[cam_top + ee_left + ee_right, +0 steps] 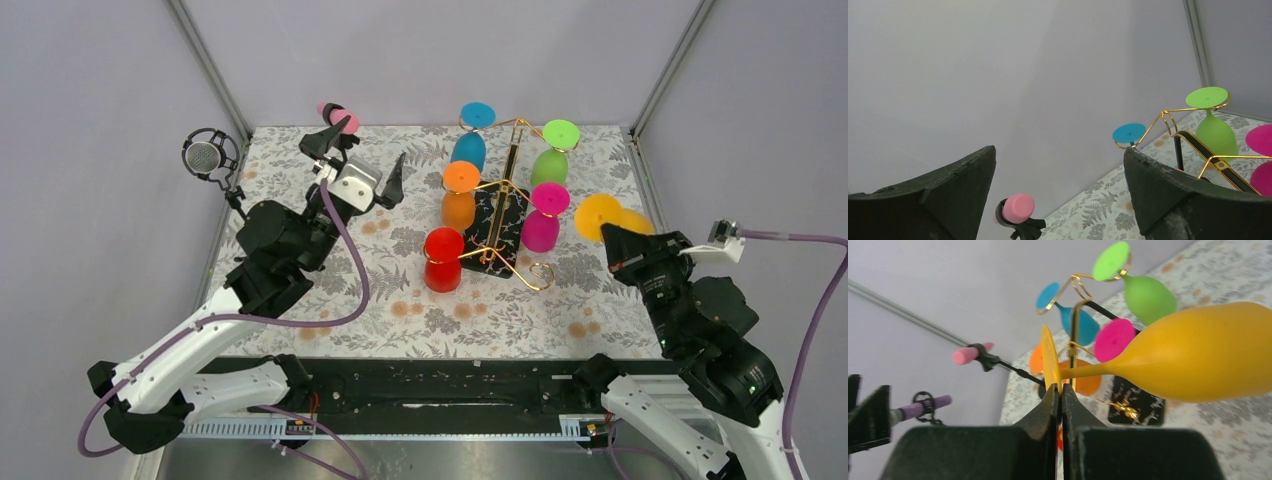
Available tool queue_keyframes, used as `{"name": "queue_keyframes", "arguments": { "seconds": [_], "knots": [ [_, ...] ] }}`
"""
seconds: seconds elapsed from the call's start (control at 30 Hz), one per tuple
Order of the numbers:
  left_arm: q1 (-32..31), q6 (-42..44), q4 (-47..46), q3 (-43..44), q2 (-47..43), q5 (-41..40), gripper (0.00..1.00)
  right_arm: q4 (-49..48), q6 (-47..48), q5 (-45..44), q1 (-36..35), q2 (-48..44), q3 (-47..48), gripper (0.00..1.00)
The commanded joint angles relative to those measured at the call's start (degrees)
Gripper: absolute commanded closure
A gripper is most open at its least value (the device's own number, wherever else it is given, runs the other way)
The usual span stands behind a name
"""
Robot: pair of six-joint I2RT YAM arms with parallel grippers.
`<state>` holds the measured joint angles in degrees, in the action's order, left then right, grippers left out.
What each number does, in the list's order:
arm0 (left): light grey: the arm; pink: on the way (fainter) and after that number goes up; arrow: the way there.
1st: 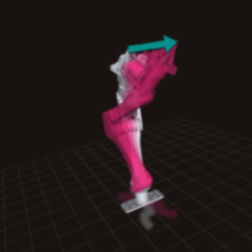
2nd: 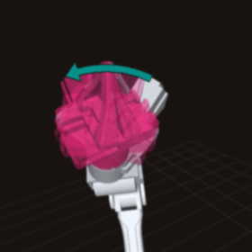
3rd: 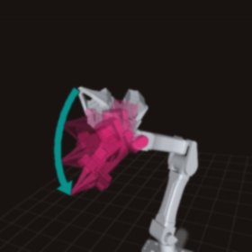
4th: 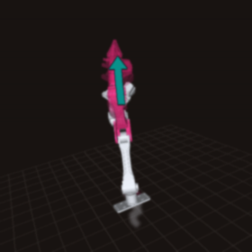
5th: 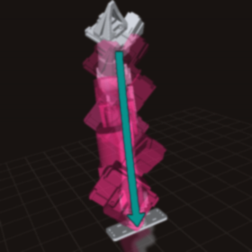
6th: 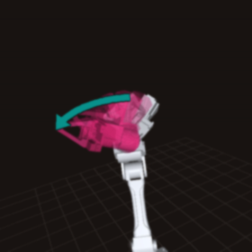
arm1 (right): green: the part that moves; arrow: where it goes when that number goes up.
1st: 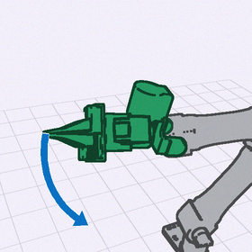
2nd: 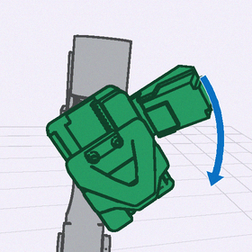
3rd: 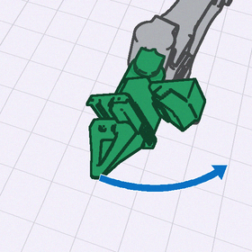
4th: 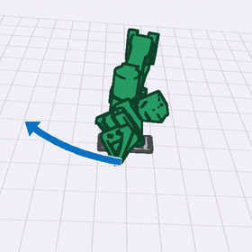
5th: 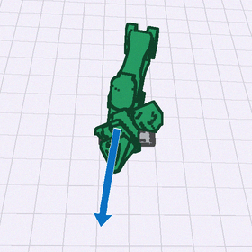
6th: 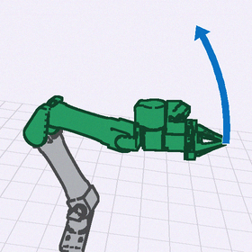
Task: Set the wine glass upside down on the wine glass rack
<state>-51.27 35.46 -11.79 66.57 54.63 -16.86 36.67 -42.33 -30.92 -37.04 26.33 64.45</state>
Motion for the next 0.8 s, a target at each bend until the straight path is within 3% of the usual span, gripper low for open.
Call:
{"name": "queue_keyframes", "arguments": {
  "seconds": [0.0, 0.53, 0.77],
  "knots": [
    [0.2, -2.9, 0.1, 2.1, 0.5, -1.1, 0.01, 10.5, -3.8, -6.1, 0.2, -1.5, -3.4, 1.00],
    [0.3, -2.9, 0.6, 1.8, 0.6, -0.6, 0.01, 1.9, -9.5, 0.3, 0.4, 2.2, -14.8, 1.00],
    [0.2, -2.8, 1.3, 1.6, 0.0, -0.7, 0.01, -5.3, -11.2, 7.7, 3.8, 3.3, -18.5, 1.00]
  ]
}}
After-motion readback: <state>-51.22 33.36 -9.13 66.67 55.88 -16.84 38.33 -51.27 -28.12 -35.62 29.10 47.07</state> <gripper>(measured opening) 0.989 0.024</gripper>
